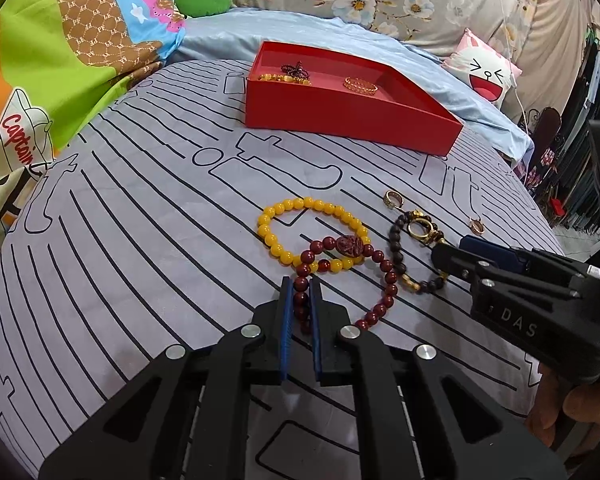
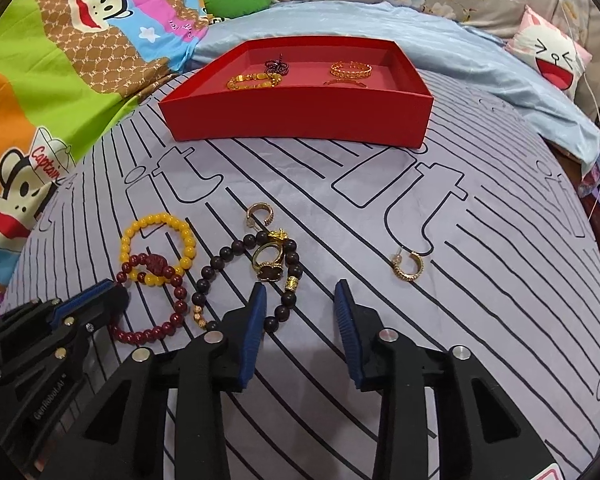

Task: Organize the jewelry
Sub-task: 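Grasp the black and gold bead bracelet with the right tool and lift it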

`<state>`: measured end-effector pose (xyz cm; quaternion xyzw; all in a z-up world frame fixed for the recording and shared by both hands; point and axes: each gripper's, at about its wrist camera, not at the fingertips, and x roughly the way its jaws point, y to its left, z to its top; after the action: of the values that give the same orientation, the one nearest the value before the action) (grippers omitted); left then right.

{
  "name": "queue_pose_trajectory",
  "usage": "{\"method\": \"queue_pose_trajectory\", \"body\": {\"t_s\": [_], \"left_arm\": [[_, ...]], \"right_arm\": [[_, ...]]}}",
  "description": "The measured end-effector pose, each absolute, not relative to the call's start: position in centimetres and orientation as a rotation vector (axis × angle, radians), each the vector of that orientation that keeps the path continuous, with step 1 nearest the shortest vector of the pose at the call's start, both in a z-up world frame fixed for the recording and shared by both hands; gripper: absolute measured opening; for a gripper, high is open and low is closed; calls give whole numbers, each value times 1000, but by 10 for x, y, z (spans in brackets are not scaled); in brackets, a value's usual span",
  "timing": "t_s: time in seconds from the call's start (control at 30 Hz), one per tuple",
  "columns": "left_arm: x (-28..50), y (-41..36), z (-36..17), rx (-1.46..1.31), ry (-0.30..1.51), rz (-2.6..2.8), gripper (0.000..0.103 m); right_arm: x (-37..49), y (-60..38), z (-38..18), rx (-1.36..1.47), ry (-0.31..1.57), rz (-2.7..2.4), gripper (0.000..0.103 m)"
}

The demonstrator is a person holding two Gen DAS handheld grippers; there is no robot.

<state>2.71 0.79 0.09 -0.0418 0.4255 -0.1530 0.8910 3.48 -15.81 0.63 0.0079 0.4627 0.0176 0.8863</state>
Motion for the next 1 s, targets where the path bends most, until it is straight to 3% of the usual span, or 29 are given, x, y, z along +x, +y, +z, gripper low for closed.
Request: {"method": "queue_pose_trajectory", "body": {"t_s": [0.13,0.2,1.0], "left_arm": [[27,10,1,-101,884,-324,8],[27,9,1,-95,884,-321,8],[5,-2,43,-142,861,-415,8]], "right_arm": [[30,-166,7,42,966,32,10],[28,-171,7,64,971,33,8],[-9,-192,77,133,840,71,7]]}}
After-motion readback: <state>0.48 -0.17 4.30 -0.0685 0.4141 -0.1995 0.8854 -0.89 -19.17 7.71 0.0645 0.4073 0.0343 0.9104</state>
